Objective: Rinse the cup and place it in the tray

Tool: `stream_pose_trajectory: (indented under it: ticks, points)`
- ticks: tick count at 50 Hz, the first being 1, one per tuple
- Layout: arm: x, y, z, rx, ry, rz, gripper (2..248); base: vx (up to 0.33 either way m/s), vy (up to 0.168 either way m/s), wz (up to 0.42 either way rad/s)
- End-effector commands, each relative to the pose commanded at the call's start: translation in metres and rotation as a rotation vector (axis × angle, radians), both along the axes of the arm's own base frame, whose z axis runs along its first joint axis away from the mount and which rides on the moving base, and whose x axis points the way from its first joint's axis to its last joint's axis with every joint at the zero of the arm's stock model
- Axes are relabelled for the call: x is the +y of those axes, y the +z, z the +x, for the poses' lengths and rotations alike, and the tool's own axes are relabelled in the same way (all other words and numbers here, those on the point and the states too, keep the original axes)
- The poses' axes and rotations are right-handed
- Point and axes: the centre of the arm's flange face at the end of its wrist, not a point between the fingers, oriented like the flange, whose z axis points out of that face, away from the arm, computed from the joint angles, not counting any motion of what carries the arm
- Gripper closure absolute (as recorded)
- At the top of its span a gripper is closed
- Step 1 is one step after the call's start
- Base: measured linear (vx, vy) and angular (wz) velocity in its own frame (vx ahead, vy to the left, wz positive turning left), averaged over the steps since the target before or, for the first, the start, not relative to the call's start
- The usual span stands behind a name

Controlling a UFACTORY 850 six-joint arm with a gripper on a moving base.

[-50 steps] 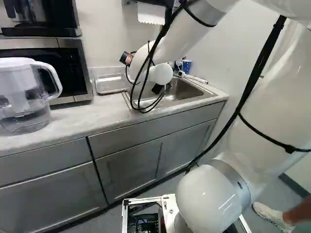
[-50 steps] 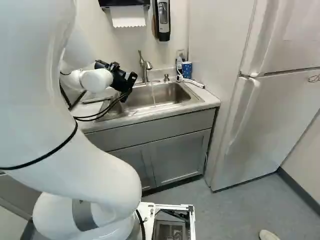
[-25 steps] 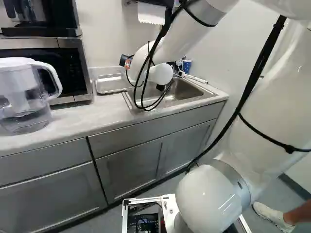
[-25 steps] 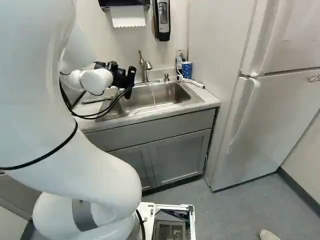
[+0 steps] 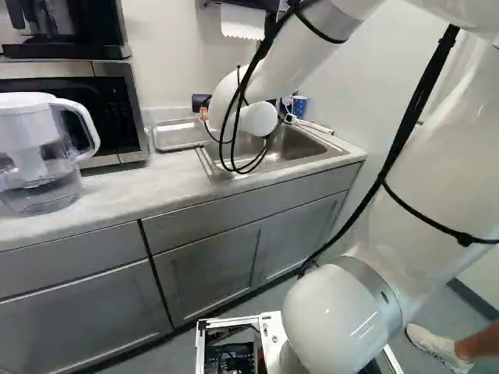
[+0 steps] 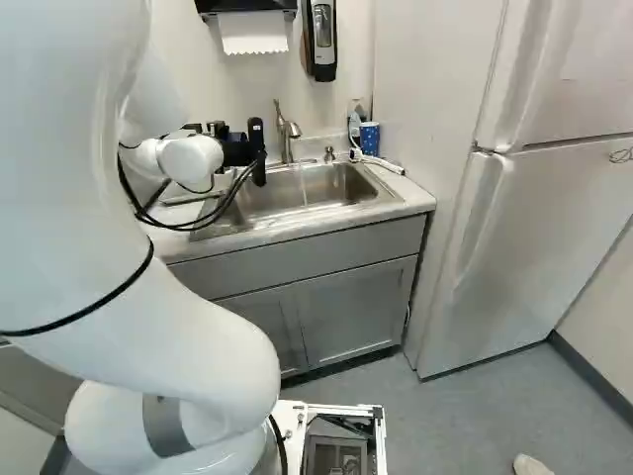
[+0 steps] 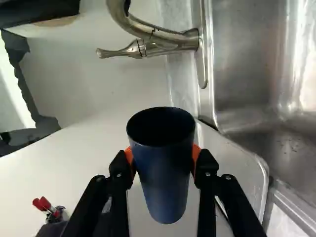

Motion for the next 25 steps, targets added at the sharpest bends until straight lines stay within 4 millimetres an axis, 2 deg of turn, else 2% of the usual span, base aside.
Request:
stream_pose_trajectory:
  ticks: [25]
  points:
    - [0.0000,0.0000,0.0000,-0.071,0.036,-0.250,125,0.000,0.000,0.000]
